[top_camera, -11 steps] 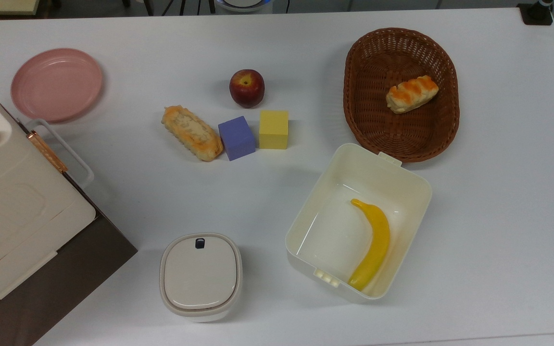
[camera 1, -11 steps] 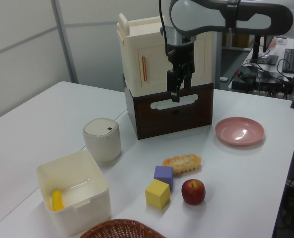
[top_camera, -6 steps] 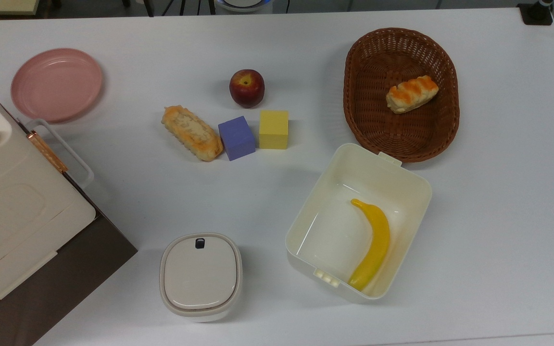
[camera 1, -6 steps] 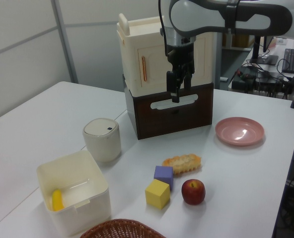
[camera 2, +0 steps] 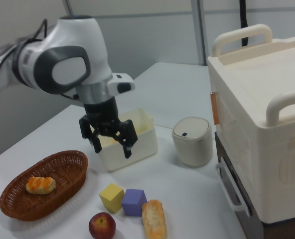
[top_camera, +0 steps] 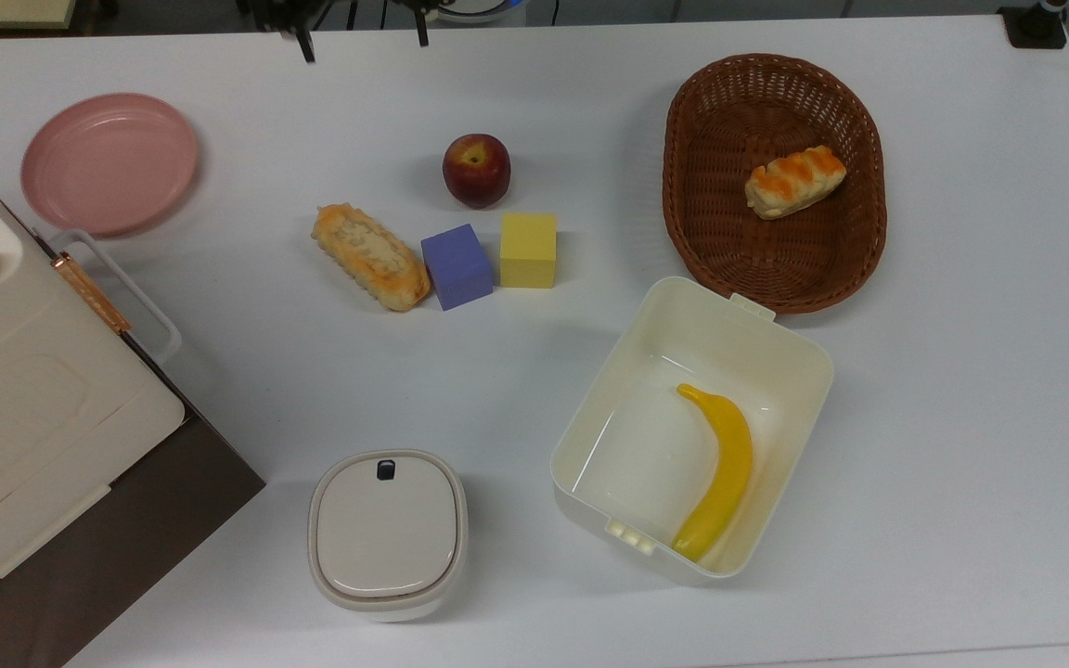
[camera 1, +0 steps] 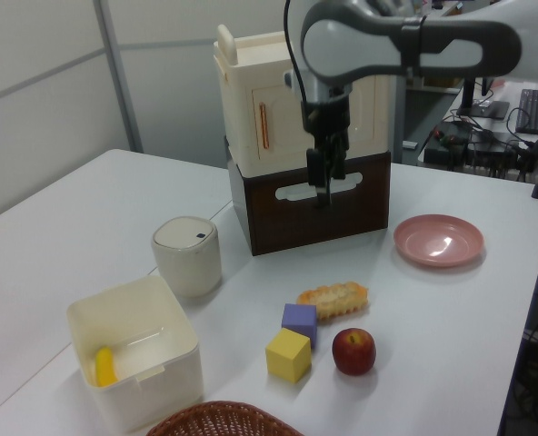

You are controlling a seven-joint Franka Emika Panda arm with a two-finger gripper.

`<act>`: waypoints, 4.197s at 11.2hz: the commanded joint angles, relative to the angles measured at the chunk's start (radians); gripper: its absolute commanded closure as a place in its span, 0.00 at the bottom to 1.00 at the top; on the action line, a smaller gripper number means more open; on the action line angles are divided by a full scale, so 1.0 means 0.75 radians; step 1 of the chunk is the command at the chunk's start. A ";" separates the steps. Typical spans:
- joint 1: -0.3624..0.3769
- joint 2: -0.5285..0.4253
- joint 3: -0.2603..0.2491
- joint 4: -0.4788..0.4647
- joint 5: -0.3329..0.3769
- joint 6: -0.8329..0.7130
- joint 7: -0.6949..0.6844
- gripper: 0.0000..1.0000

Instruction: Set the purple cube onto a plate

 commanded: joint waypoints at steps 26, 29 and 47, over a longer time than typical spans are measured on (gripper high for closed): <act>0.174 0.424 -0.021 -0.216 -0.136 0.442 -0.151 0.00; 0.179 0.437 -0.019 -0.218 -0.144 0.458 -0.139 0.09; -0.449 0.130 -0.019 -0.287 -0.236 0.330 -0.661 0.45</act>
